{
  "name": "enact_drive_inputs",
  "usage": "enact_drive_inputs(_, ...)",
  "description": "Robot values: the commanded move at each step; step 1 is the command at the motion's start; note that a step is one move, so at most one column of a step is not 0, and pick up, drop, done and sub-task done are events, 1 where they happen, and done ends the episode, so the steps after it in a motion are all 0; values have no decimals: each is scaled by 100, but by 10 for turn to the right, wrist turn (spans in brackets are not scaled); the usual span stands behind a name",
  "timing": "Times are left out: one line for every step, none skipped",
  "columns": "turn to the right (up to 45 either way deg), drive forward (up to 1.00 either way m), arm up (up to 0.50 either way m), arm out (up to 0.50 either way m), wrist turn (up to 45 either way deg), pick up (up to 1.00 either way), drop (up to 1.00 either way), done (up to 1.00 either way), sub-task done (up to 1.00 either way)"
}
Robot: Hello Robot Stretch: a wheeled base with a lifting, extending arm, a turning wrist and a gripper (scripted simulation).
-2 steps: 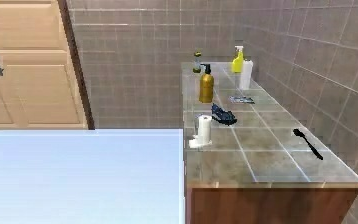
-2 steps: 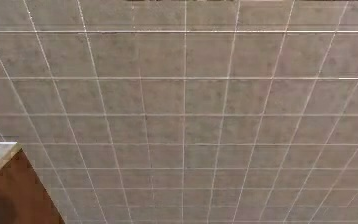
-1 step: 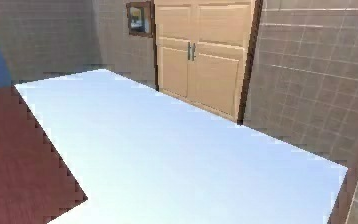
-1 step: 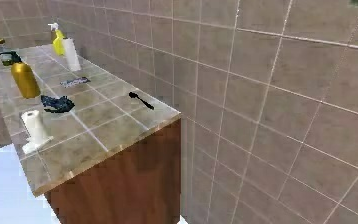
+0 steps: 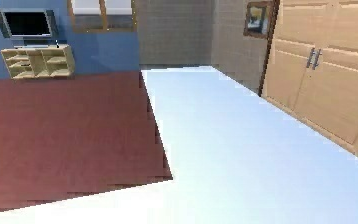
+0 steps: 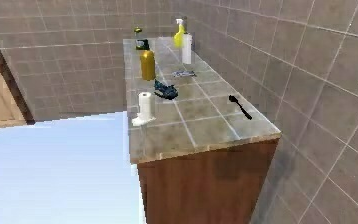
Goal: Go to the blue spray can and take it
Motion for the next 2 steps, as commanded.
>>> enact_drive_inputs(450,0,0,0,0,0,0,0,0)
enact_drive_inputs(450,0,0,0,0,0,0,0,0)
